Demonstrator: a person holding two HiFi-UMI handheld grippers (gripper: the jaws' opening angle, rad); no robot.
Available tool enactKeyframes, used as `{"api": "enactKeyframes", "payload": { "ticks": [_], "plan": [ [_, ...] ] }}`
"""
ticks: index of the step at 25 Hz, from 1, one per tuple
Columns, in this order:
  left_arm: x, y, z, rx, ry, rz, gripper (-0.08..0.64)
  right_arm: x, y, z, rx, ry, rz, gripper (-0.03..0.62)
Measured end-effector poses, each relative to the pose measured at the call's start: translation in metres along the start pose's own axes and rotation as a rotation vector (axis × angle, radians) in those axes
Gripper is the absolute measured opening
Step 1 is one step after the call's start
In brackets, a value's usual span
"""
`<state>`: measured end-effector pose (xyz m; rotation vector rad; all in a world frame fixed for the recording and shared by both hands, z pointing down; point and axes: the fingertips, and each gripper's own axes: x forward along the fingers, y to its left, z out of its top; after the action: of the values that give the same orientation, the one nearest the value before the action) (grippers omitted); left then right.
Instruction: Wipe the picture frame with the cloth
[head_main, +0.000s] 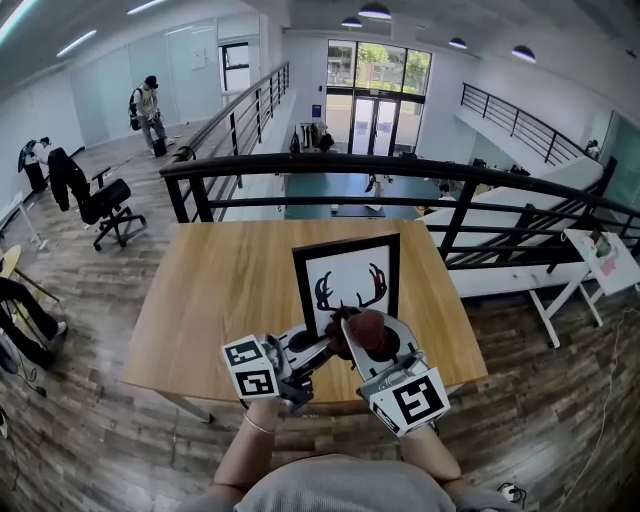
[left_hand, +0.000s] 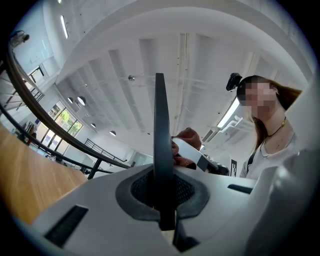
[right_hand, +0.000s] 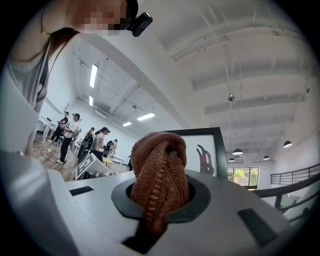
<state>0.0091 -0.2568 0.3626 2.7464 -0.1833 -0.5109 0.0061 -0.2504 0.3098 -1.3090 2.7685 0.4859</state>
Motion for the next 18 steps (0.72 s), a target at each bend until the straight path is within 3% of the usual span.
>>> {"api": "enactKeyframes", "payload": {
  "ticks": [8, 18],
  "plan": [
    [0.002, -0.002, 0.002, -0.015, -0.029, -0.011, 0.015, -0.014, -0.008, -0.010, 0.020, 0.026, -0.031, 0.046],
    [0.003, -0.005, 0.006, 0.003, -0.050, 0.012, 0.015, -0.026, -0.008, -0.020, 0.050, 0.037, -0.008, 0.046]
  ]
}}
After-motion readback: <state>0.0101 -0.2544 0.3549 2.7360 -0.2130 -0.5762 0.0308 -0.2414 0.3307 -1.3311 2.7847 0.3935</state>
